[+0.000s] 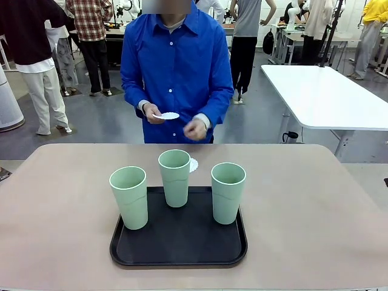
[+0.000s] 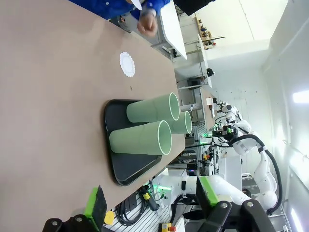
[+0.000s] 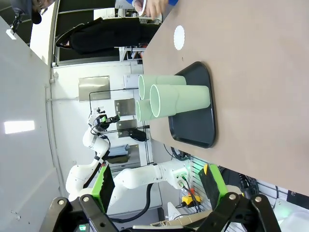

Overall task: Place coasters on the table and set cups on them.
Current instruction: Pick up one Reusable plastic cup and place it on a coaster set by the human.

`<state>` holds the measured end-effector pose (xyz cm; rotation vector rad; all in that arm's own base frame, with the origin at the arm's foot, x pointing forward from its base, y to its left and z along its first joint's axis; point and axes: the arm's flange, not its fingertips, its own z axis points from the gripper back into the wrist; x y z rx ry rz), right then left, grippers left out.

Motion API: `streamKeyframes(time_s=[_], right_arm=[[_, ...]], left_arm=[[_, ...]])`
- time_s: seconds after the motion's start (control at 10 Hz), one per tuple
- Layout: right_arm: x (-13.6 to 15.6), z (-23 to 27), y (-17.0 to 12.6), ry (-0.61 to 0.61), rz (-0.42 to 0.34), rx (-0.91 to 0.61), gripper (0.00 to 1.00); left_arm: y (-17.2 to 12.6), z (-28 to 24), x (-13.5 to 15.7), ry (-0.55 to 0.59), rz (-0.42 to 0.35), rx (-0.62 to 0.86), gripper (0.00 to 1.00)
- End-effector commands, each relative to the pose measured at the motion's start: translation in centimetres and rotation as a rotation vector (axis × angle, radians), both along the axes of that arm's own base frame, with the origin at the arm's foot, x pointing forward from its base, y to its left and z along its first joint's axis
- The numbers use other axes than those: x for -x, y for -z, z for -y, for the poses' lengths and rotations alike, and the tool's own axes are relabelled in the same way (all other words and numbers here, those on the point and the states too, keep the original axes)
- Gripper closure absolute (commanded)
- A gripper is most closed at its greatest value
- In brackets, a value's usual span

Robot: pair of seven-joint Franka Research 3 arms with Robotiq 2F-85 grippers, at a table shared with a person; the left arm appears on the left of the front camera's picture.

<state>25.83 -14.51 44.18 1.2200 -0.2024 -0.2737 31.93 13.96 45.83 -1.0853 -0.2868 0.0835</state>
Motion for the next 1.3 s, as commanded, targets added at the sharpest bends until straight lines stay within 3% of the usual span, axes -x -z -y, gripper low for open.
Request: streamKeyframes(time_s=[0.0,1.2], right_arm=[[-0.20,0.01,0.01,0.002,0.005,-0.015,0.00],[-0.20,0.01,0.01,0.002,0.005,-0.015,0.00]], left_arm=[[-0.03,-0.09,0.00,0.001,0.008,0.011,0.00],[-0.03,-0.09,0.00,0.001,0.008,0.011,0.00]])
